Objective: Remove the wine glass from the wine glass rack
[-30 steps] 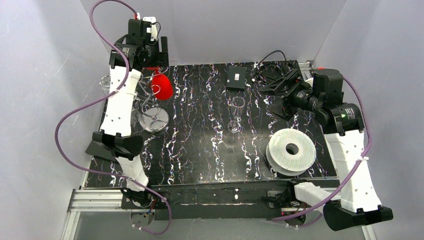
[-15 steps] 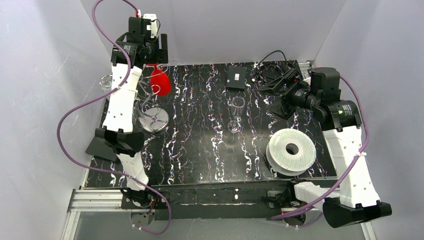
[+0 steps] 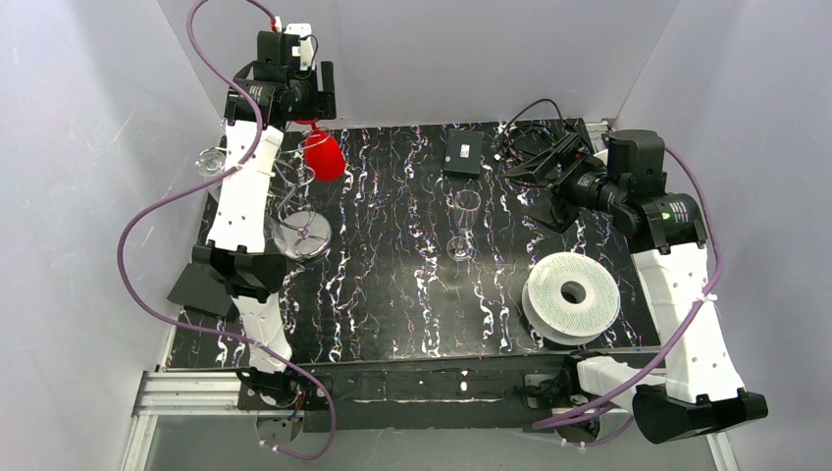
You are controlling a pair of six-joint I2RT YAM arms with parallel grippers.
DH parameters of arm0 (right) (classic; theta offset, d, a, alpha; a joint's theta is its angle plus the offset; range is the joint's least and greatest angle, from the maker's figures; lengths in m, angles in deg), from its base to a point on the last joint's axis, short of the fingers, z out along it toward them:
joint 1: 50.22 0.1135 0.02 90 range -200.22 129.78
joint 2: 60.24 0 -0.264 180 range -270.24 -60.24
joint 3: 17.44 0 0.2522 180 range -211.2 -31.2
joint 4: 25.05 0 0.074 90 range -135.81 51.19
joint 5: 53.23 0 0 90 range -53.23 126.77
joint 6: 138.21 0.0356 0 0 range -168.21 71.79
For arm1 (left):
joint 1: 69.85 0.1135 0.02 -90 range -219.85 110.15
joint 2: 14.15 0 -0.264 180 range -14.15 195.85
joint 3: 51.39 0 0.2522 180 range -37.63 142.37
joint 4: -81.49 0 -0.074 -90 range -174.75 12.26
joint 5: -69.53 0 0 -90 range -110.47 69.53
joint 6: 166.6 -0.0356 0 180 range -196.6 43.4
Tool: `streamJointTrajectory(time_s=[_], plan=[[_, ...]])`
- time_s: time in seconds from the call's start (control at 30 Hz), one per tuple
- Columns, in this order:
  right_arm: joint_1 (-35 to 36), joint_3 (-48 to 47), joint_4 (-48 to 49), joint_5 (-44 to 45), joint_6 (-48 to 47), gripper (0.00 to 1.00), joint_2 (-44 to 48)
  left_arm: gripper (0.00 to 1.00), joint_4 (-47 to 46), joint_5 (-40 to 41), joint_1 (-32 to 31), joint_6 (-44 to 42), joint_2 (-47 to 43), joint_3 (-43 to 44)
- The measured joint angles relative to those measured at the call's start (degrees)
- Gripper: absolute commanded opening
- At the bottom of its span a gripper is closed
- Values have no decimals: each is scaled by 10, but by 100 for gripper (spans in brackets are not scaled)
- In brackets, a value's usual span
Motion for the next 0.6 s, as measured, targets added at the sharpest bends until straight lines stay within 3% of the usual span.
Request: streamJointTrajectory(time_s=[0.6], plan=[[0,9,46,-14,-10,92,15,62,-36,-137,2,99,2,36]])
